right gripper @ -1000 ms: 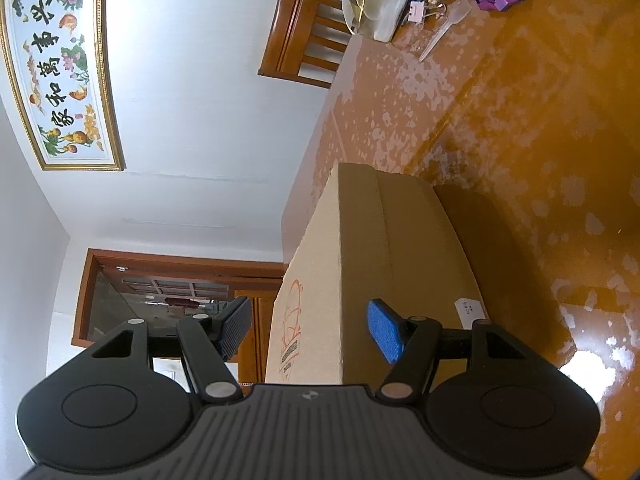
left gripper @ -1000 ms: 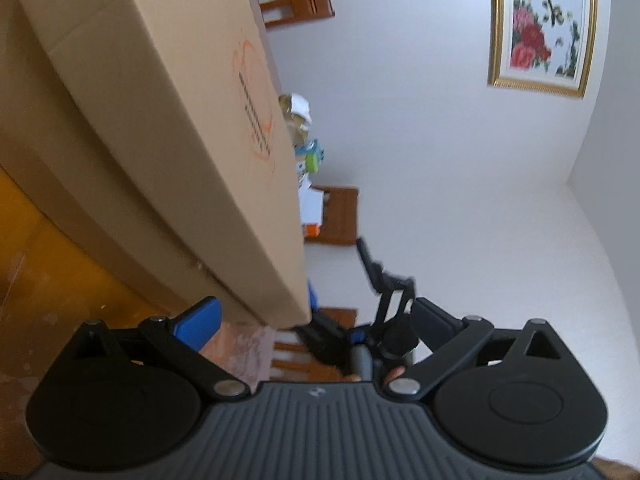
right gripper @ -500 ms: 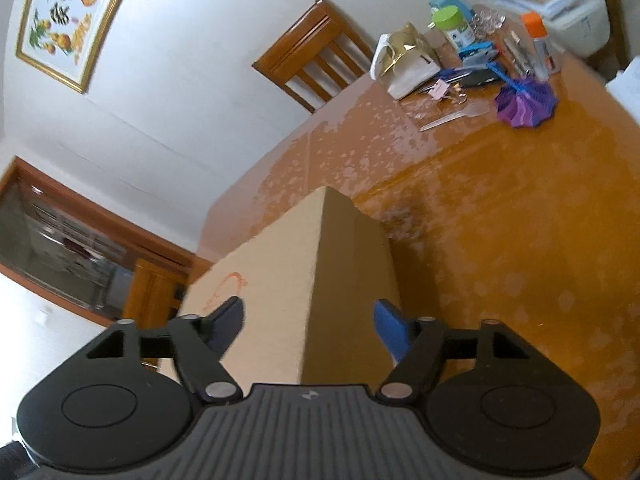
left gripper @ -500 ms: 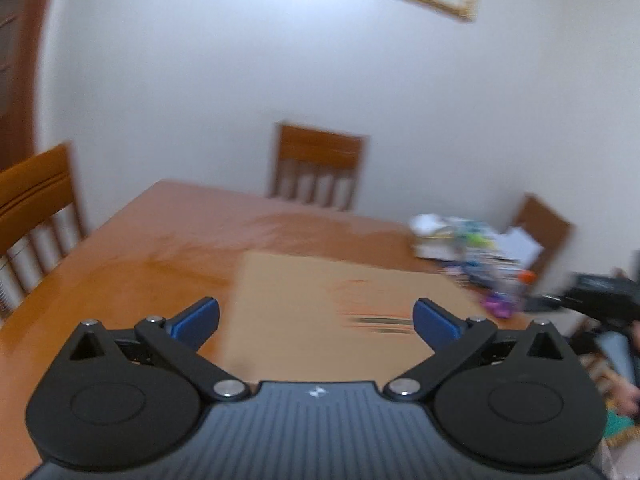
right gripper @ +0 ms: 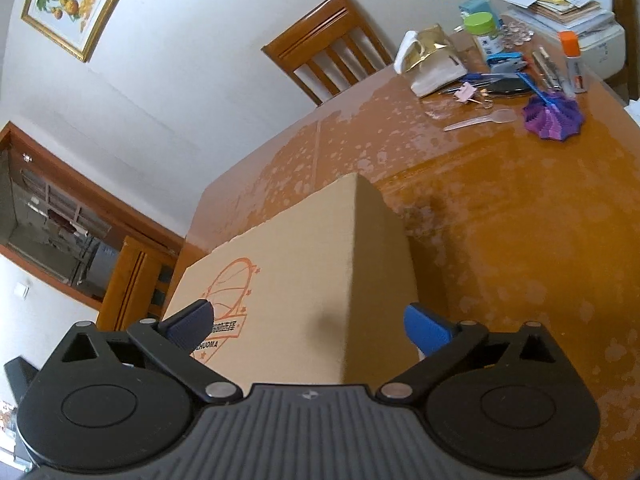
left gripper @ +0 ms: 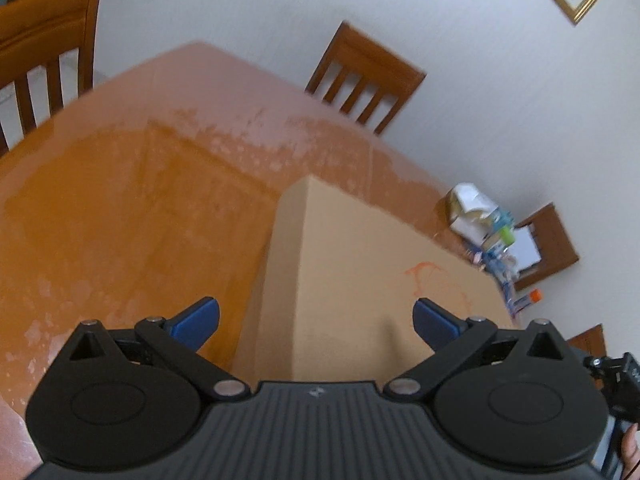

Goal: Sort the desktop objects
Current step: 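Push the flat carton across the table with both grippers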

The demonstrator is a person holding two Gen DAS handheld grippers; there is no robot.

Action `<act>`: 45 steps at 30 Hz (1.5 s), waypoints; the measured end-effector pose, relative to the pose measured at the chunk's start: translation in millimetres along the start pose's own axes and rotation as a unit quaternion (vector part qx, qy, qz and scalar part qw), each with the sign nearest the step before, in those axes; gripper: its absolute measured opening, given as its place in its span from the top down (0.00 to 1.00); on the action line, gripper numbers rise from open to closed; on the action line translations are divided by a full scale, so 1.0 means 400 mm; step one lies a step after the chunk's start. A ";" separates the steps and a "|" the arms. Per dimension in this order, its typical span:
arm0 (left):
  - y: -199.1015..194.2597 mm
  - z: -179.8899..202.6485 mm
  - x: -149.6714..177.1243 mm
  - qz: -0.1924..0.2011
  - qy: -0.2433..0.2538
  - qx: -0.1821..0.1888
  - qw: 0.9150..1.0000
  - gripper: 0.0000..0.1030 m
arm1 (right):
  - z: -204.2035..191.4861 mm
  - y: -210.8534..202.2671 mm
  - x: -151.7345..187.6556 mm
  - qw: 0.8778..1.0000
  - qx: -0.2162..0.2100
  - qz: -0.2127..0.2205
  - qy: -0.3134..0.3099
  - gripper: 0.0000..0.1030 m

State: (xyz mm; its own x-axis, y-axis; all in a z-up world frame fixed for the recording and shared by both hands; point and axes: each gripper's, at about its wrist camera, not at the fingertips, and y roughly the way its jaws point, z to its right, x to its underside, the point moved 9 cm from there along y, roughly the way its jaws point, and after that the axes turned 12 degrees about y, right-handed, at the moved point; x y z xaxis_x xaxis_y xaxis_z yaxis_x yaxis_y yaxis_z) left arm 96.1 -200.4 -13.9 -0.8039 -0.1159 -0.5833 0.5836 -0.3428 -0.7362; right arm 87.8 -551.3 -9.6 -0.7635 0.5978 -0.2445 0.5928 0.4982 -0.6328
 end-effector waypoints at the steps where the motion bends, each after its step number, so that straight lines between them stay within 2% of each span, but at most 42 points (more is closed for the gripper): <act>1: 0.013 -0.004 0.001 -0.008 -0.006 -0.001 1.000 0.01 | -0.005 0.005 0.001 1.000 0.002 -0.002 -0.003 0.00; 7: 0.047 0.026 0.000 -0.025 -0.017 0.049 0.998 0.01 | -0.017 0.023 0.001 1.000 -0.001 -0.013 -0.007 0.00; 10: 0.064 0.041 -0.003 -0.033 -0.016 0.061 0.997 0.01 | -0.019 0.035 0.000 1.000 -0.017 -0.023 0.004 0.00; 34: 0.070 0.095 0.012 -0.034 0.066 0.014 0.997 0.01 | -0.055 0.009 0.017 0.999 -0.025 -0.029 -0.034 0.00; 41: 0.057 0.098 0.031 -0.027 0.079 0.016 0.996 0.01 | -0.042 0.012 0.027 0.999 -0.019 -0.033 -0.030 0.00; 45: 0.061 0.078 0.037 -0.024 0.062 0.027 0.997 0.01 | -0.030 0.023 0.030 0.999 -0.019 -0.037 -0.024 0.00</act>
State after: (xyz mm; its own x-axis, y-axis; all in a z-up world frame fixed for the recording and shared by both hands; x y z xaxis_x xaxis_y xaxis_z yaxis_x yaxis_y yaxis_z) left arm 94.8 -239.5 -29.8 -0.8083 0.0168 -0.5885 0.5354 -0.3948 -0.7467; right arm 87.0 -531.9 -9.4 -0.8170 0.5275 -0.2330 0.5420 0.5641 -0.6230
